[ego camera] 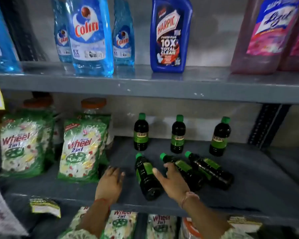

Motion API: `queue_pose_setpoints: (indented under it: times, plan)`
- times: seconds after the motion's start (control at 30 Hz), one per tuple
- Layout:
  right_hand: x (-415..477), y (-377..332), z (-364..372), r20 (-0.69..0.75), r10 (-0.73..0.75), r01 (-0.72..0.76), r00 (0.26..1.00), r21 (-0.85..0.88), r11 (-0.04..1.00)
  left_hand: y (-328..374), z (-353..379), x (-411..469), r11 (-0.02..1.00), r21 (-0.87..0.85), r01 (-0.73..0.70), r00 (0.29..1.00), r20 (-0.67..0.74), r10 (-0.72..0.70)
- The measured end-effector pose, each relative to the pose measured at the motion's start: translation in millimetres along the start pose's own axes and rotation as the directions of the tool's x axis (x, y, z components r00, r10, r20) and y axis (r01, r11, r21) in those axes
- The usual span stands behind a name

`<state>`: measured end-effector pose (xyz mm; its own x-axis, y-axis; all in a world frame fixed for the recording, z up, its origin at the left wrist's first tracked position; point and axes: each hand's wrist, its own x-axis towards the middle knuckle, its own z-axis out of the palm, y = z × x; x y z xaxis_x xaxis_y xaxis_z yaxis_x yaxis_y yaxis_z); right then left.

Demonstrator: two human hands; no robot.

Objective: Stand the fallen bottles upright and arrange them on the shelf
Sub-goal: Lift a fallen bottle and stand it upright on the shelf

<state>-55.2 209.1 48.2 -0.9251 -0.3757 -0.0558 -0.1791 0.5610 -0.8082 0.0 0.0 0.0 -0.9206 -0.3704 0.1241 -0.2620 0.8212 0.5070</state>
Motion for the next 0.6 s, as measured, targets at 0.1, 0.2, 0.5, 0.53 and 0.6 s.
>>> queue_pose_setpoints:
  times: [0.1,0.2,0.5,0.53,0.6]
  plan:
    - [19.7,-2.5,15.8,0.137,0.178,-0.176,0.975,-0.025,0.984,-16.5,13.1,7.5,0.99,0.143,-0.018,0.995,0.1,0.003]
    - [34.6,-8.7,27.4,0.178,0.275,-0.252,0.945,-0.141,0.957,-16.4,21.1,12.7,0.977,0.211,-0.019,0.989,0.149,-0.012]
    - [59.3,17.4,46.9,-0.054,0.12,-0.118,0.991,0.041,0.992,-25.4,37.0,21.9,0.947,0.313,-0.072,0.979,0.204,0.006]
    - [61.7,18.5,48.4,-0.133,0.066,-0.063,0.989,0.023,0.998,-26.3,36.2,23.0,0.944,0.321,-0.074,0.977,0.211,0.005]
    - [65.3,19.6,50.6,-0.212,-0.028,0.025,0.977,-0.019,1.0,-27.8,36.6,24.2,0.945,0.315,-0.085,0.976,0.218,0.015]
